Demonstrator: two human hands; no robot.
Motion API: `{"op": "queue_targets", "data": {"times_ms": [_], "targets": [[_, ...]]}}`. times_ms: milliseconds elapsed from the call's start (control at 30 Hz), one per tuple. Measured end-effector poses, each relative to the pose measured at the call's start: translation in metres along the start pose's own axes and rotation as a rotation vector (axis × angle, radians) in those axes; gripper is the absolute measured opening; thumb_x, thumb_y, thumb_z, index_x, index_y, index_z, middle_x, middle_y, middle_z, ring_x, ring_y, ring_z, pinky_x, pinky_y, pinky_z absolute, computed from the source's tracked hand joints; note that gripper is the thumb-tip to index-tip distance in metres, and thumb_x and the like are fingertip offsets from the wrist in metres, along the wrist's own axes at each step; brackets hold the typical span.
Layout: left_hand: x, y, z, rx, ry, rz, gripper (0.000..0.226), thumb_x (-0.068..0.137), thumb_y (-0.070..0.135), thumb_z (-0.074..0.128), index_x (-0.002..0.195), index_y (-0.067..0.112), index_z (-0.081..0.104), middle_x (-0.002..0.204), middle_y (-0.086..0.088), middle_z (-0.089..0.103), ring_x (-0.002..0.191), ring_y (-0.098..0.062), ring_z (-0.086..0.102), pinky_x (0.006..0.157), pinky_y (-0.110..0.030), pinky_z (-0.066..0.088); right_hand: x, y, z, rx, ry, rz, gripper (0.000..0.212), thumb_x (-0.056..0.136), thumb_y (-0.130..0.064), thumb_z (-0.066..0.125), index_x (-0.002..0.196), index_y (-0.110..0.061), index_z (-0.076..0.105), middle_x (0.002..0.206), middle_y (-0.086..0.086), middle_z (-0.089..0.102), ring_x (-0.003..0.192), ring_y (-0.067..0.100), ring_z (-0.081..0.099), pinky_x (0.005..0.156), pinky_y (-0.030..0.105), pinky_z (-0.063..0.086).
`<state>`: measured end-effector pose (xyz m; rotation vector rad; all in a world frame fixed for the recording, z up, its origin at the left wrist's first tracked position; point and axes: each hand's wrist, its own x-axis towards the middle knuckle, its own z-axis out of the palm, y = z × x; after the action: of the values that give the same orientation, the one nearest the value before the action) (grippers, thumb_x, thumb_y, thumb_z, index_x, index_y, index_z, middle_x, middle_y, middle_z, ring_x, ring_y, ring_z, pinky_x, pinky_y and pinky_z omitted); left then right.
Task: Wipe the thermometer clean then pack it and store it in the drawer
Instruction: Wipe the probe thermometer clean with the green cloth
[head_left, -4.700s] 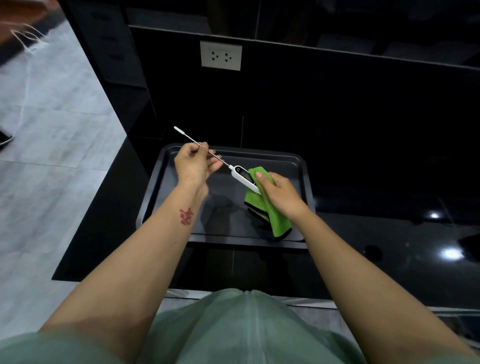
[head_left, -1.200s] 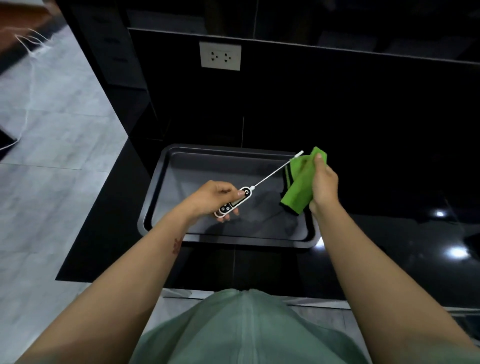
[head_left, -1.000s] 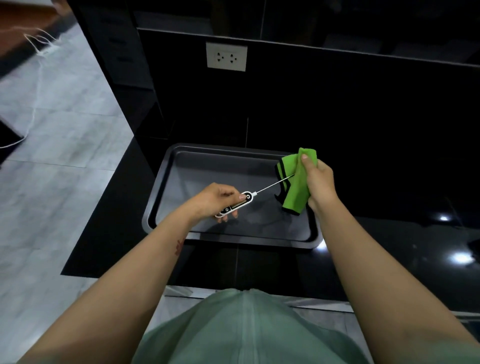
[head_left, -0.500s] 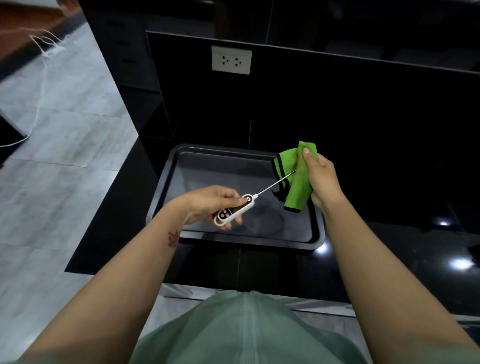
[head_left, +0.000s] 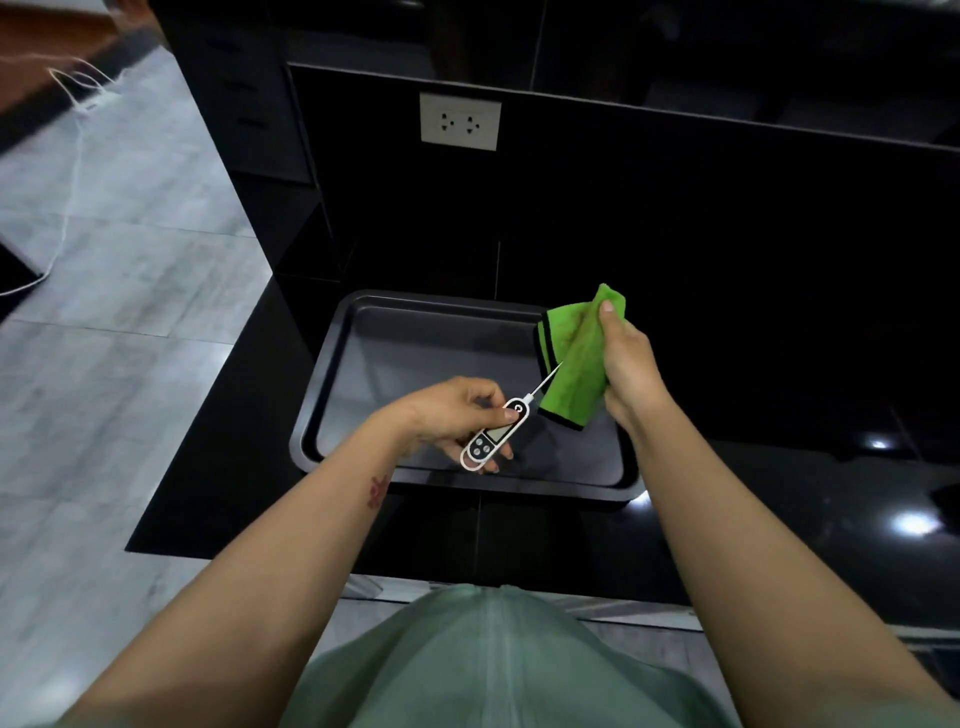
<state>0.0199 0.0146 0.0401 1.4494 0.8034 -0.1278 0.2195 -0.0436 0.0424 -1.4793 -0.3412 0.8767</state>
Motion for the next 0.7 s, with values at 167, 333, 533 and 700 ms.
{"op": "queue_targets", "data": {"times_ms": [167,333,533,700], "targets": [[-0.005,0.004,-0.008,-0.082,0.001,0.028,0.029,0.097,0.033,0.057,0.109,0.006,0.056,0.091,-0.018,0.075,0.07,-0.026,0.072,0.069,-0.036,0.06,0.008,-0.006,-0.013,-0.039,0.011,-0.027,0.035,0.101,-0.04,0.042,0.092,-0.016,0.067,0.081,0.003,0.072,0.069,0.014,0.069,0.066,0.029,0.055],[-0.008,0.003,-0.016,-0.154,0.003,0.049,0.023,0.097,0.031,0.056,0.107,0.011,0.054,0.094,-0.02,0.074,0.073,-0.028,0.072,0.072,-0.038,0.059,0.006,-0.006,-0.012,0.032,0.026,-0.021,0.037,0.102,-0.041,0.041,0.092,-0.017,0.067,0.08,0.001,0.073,0.07,0.013,0.07,0.067,0.029,0.055],[-0.001,0.008,-0.009,-0.082,0.033,0.039,0.023,0.097,0.028,0.058,0.106,0.008,0.055,0.091,-0.022,0.073,0.069,-0.028,0.072,0.066,-0.038,0.061,0.003,-0.002,0.011,-0.141,-0.053,-0.031,0.024,0.099,-0.031,0.051,0.087,-0.017,0.066,0.079,0.003,0.07,0.068,0.016,0.067,0.066,0.03,0.055],[-0.002,0.01,-0.01,-0.06,0.079,0.031,0.02,0.097,0.027,0.058,0.102,0.008,0.054,0.089,-0.023,0.071,0.064,-0.029,0.069,0.061,-0.036,0.06,0.001,0.002,0.01,-0.194,-0.122,-0.011,0.019,0.098,-0.024,0.054,0.085,-0.015,0.065,0.076,0.004,0.069,0.062,0.015,0.066,0.064,0.03,0.055]]}}
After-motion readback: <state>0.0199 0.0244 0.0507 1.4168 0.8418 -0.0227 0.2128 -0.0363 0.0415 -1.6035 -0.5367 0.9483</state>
